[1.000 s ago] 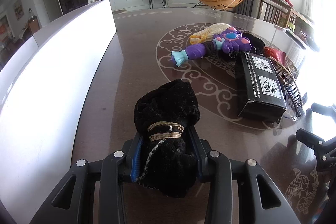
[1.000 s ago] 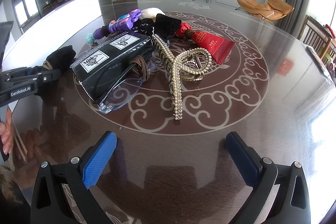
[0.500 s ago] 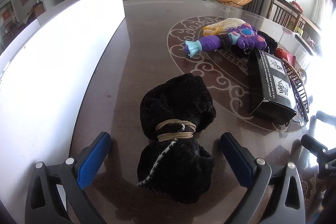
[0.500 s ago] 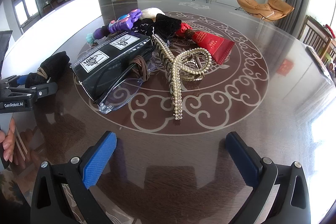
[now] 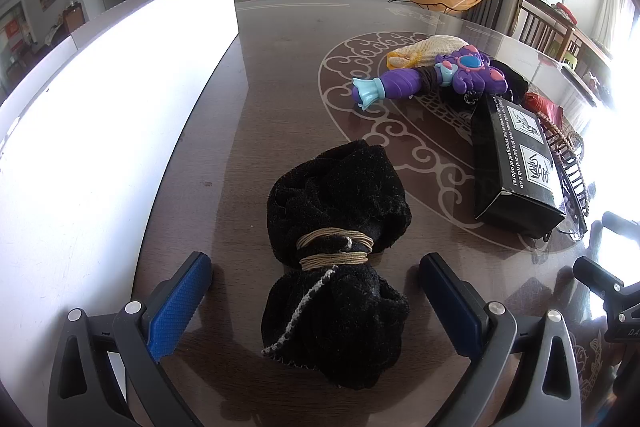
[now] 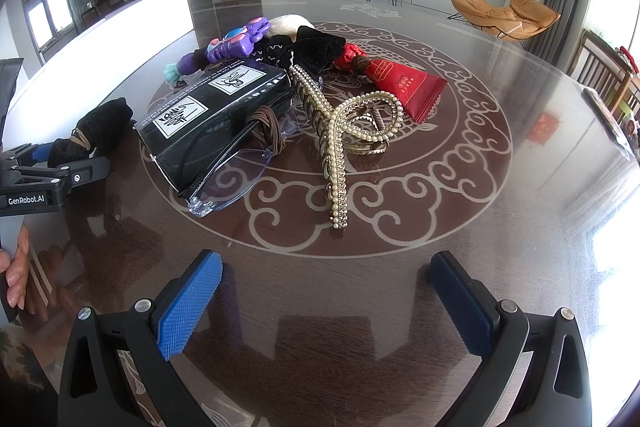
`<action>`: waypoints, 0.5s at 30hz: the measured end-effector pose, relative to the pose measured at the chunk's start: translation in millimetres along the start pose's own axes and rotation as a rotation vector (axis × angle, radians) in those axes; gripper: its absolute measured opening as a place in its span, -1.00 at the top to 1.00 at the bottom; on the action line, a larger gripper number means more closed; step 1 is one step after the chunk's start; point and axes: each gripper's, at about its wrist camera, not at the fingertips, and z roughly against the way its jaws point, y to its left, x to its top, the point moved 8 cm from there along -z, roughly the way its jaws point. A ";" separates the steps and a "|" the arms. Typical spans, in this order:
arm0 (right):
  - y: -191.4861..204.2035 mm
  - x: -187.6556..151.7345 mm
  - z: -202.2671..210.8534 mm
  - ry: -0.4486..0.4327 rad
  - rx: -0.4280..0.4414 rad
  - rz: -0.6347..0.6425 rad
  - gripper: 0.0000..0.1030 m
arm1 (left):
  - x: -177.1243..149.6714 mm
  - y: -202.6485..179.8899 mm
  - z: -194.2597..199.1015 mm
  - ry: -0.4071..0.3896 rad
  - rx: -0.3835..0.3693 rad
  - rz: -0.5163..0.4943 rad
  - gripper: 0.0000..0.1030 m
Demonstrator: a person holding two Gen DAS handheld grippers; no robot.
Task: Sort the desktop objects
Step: 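Grasp the gold rhinestone hair clip with the right tool while the left tool holds the pouch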
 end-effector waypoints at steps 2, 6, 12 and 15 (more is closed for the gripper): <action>0.1 -0.1 -0.1 0.000 0.000 0.000 -1.00 | 0.1 0.1 -0.1 0.000 0.000 0.000 -1.00; 0.0 0.0 0.0 0.000 0.000 0.000 -1.00 | 1.6 -0.7 -0.6 0.000 0.000 0.000 -1.00; 0.0 -0.1 0.0 0.000 0.000 0.000 -1.00 | 1.6 -0.5 -1.0 -0.001 0.000 -0.001 -1.00; 0.1 -0.1 0.0 0.000 0.000 0.000 -1.00 | 1.0 -0.4 -1.3 -0.001 0.000 -0.001 -1.00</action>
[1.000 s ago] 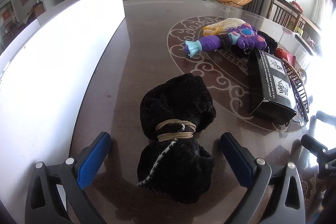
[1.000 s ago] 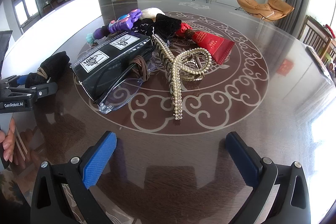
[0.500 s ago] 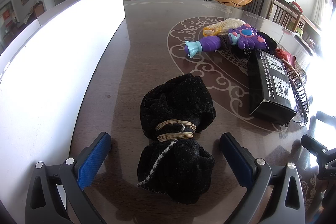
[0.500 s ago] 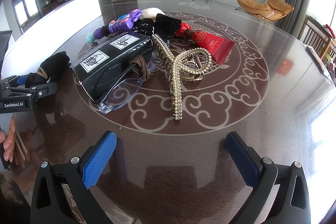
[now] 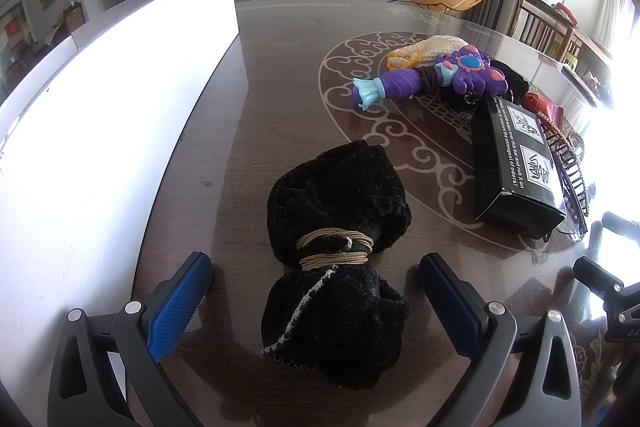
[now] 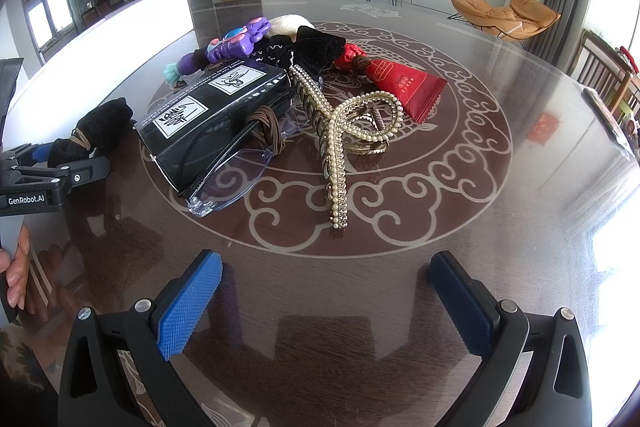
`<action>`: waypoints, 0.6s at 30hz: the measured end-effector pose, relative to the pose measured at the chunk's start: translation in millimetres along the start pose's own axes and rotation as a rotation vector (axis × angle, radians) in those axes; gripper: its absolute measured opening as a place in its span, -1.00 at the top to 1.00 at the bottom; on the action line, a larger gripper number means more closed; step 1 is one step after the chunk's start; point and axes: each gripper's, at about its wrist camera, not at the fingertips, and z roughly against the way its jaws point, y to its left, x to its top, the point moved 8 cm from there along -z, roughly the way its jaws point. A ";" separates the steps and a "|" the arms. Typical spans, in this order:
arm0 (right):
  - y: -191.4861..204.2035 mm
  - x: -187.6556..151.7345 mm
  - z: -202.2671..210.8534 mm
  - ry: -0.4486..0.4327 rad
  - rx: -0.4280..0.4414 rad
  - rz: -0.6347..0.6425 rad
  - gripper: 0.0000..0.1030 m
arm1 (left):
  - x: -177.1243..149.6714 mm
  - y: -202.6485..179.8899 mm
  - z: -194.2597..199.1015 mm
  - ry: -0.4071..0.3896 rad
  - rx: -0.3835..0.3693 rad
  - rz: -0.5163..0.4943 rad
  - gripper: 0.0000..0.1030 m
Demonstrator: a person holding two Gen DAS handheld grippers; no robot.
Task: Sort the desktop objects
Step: 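Grasp the gold rhinestone hair clip with the right tool while the left tool holds the pouch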
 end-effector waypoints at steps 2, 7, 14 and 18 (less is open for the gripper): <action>0.0 0.0 0.0 0.000 0.000 0.000 -1.00 | -0.1 0.1 -0.1 0.000 0.000 0.000 -1.00; 0.1 -0.1 -0.1 0.000 0.000 0.000 -1.00 | 0.0 0.1 -0.3 -0.001 -0.001 0.000 -1.00; -3.6 -2.1 1.4 0.044 -0.007 -0.004 -1.00 | -0.8 -0.1 0.2 -0.001 0.000 0.000 -1.00; -28.2 5.8 20.2 -0.010 -0.060 -0.099 -1.00 | -0.4 0.0 0.1 -0.001 0.000 0.000 -1.00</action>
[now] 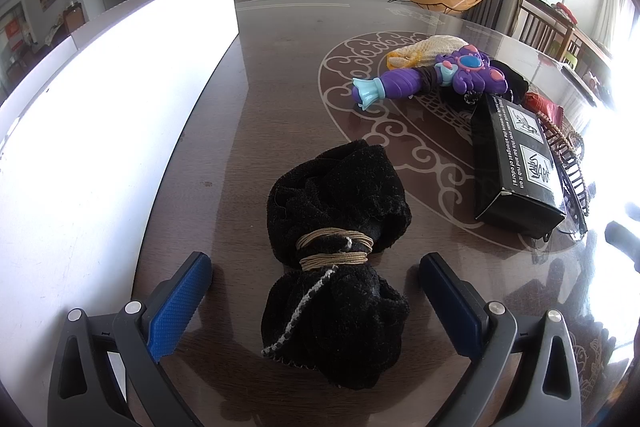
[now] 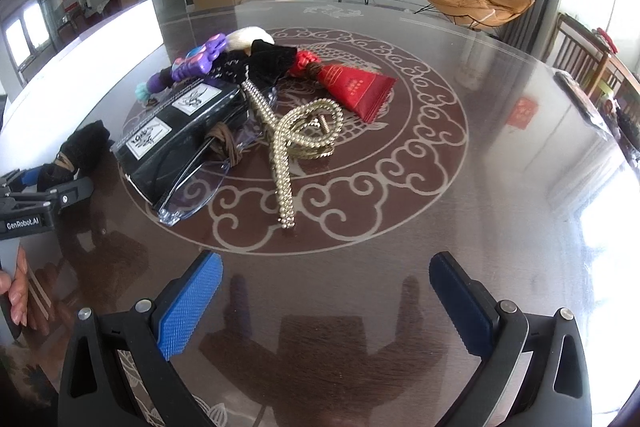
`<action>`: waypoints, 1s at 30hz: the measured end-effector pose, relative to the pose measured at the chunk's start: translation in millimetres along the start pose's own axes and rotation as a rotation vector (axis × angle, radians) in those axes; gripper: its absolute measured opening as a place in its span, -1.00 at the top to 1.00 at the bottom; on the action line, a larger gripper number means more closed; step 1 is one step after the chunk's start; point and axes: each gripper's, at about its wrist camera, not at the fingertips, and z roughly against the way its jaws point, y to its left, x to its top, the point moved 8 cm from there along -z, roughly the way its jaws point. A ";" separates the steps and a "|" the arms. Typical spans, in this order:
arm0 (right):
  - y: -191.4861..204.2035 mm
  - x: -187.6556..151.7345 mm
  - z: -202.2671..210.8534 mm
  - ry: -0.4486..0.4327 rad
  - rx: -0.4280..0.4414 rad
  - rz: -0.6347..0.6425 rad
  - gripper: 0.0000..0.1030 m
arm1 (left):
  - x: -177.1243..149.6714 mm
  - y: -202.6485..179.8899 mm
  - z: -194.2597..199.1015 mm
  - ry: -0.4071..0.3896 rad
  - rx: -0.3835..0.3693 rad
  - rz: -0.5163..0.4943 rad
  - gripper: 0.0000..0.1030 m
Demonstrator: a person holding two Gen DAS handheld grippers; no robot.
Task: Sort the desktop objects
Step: 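Grasp the gold rhinestone hair clip with the right tool while the left tool holds the pouch, then carry the pouch and hair clip into the cardboard tray and release both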
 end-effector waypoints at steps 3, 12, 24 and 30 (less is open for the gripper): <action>-2.1 18.9 7.9 -0.026 0.070 -0.068 -1.00 | -0.3 0.2 -0.1 0.000 0.000 -0.001 -1.00; 12.4 62.1 -31.7 0.078 0.061 -0.040 -0.60 | 0.4 -0.2 0.2 0.001 0.000 -0.001 -1.00; 13.5 59.3 -45.2 0.059 0.057 0.036 0.10 | 3.9 -6.3 11.3 -0.032 -0.032 -0.058 -0.27; 14.0 44.1 9.1 0.004 0.047 0.102 0.10 | -20.2 -16.9 49.8 -0.097 -0.234 0.013 0.28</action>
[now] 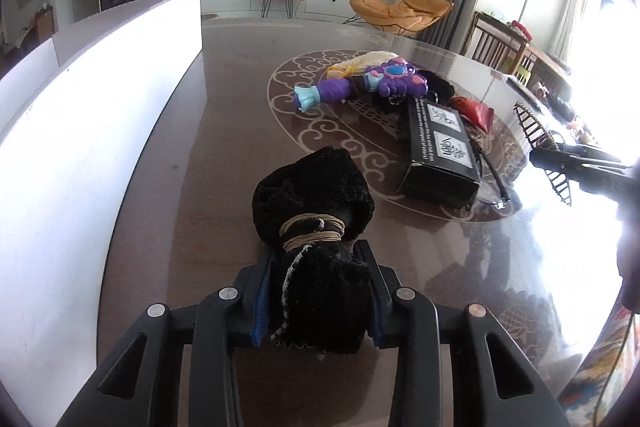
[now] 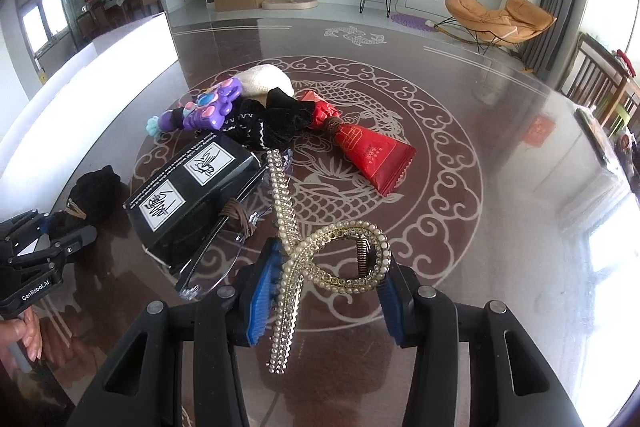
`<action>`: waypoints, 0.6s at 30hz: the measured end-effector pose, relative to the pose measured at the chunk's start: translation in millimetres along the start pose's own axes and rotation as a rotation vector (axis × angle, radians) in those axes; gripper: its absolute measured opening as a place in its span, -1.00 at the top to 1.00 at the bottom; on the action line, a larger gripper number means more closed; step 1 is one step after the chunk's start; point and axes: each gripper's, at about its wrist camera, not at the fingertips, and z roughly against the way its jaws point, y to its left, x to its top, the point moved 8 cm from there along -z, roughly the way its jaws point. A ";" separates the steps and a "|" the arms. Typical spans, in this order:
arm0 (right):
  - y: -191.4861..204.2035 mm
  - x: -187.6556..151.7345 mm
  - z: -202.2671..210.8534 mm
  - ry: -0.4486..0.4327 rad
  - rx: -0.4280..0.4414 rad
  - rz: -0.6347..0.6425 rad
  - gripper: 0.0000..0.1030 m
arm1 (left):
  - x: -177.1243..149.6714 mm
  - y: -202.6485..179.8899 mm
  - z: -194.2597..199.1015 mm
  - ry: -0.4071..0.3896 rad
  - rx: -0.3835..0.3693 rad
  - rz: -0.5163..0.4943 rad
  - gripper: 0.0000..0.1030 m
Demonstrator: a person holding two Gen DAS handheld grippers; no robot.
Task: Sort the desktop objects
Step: 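Carry the pouch and hair clip into the cardboard tray and release both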
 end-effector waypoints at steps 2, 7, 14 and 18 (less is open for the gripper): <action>5.6 -1.7 18.1 -0.015 -0.003 0.038 0.10 | 0.4 -4.0 23.0 -0.053 -0.060 0.041 0.28; 31.8 8.0 48.6 -0.066 0.033 0.077 0.10 | 28.8 -3.2 89.2 -0.178 -0.113 0.094 0.28; 139.3 60.0 70.3 -0.161 0.223 0.121 0.10 | 62.5 86.4 167.3 -0.285 0.025 0.246 0.28; 238.5 88.4 78.9 -0.190 0.366 0.211 0.10 | 62.9 167.2 180.1 -0.244 0.155 0.342 0.28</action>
